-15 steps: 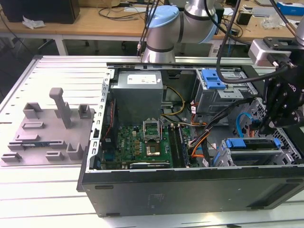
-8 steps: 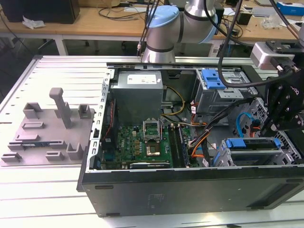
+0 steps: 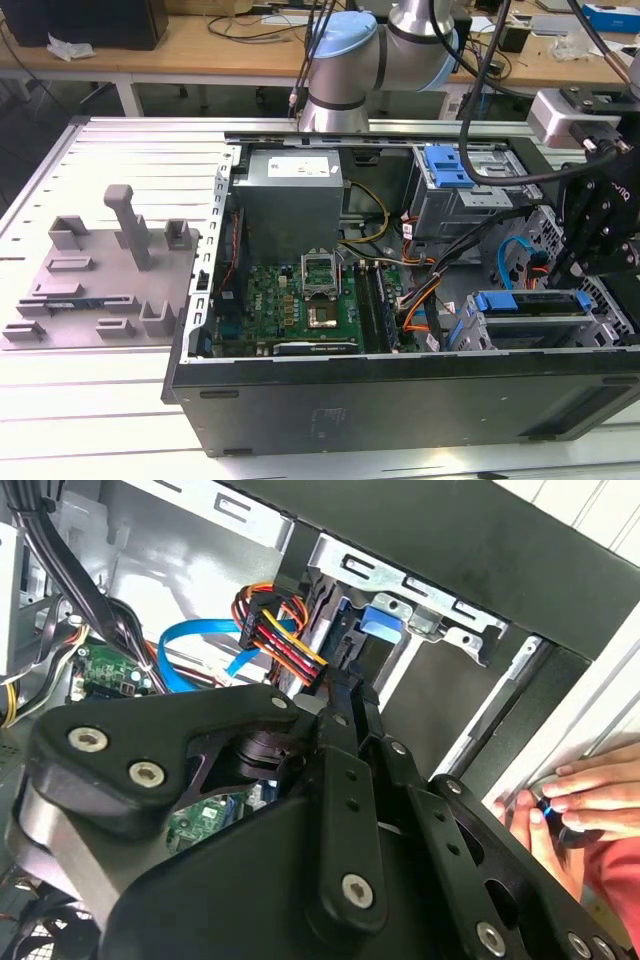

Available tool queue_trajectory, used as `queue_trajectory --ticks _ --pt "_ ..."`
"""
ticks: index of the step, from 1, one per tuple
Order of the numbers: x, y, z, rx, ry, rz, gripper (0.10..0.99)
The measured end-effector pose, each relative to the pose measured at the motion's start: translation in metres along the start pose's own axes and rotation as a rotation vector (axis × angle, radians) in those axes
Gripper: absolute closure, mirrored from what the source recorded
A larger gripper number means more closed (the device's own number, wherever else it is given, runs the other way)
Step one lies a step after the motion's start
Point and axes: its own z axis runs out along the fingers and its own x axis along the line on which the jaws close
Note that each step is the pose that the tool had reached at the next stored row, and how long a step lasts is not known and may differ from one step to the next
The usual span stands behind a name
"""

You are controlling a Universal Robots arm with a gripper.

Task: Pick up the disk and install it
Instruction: 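Insert the first disk wire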

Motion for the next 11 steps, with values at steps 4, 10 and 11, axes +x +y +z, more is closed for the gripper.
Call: queue_trajectory --ticks 4,10,11 --pt "0.0002 0.0000 0.0016 0.000 -0.0003 0.000 0.922" --pt "0.0002 -0.0006 0.0024 0.000 -0.0003 0.000 0.922" --pt "0.0002 -0.0007 0.0026 0.000 -0.0003 0.000 0.922"
